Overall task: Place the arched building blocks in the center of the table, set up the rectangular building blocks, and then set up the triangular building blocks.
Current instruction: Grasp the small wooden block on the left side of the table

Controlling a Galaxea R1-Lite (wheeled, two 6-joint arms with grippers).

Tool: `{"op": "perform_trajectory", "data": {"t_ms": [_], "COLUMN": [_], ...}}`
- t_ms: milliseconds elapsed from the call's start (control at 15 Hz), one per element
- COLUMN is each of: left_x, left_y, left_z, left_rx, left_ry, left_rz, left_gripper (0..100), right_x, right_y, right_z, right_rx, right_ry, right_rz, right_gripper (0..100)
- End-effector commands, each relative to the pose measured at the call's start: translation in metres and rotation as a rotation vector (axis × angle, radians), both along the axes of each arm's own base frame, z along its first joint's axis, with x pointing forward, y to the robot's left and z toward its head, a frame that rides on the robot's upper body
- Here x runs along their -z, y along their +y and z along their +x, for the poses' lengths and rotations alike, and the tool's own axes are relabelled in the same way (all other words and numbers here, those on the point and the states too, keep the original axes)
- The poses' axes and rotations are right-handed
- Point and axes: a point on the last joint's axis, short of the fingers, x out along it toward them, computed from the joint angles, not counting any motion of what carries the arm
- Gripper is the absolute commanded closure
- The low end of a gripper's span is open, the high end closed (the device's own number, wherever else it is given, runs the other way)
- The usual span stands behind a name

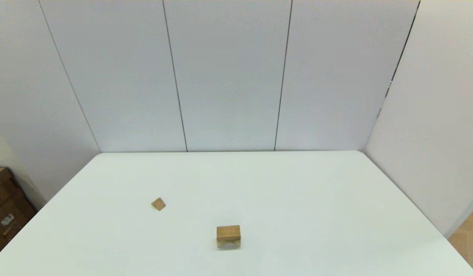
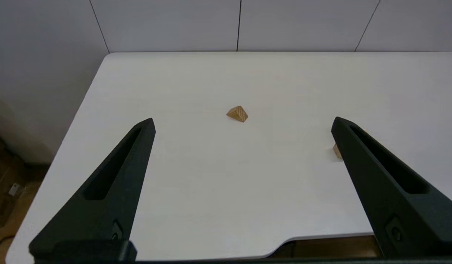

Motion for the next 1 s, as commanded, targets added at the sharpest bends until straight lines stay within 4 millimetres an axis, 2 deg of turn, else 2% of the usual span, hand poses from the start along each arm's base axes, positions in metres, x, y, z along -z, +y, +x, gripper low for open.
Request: {"op": "perform_trajectory", "data": {"t_ms": [67, 200, 267, 667, 800, 1000], "left_x": [-0.052, -0.053, -0.048, -0.007, 0.013, 0.043], "left_y": [-0.001, 0.0, 0.0, -0.004, -0.009, -0.013], "left_z": [0.098, 0.146, 0.177, 0.299, 0.325, 0.353], "left_rx": [-0.003, -0.043, -0.055, -0.043, -0.03, -0.022], "left_ry": [0.213, 0.314, 0.38, 0.596, 0.652, 0.736], "left_rz": [0.002, 0.021, 0.028, 0.037, 0.047, 0.051], "left_gripper": [0, 0, 0, 0, 0, 0], "right_x": [0.0, 0.0, 0.0, 0.0, 0.0, 0.0], "right_y": [0.0, 0.0, 0.0, 0.0, 0.0, 0.0], "right_z": [0.0, 0.0, 0.0, 0.0, 0.0, 0.0], "right_rx": [-0.001, -0.001, -0.001, -0.001, 0.001, -0.001], "right_ry": [0.001, 0.001, 0.001, -0.001, -0.001, -0.001], "right_rz": [0.0, 0.0, 0.0, 0.0, 0.0, 0.0], "right_gripper": [0, 0, 0, 0, 0, 0]}}
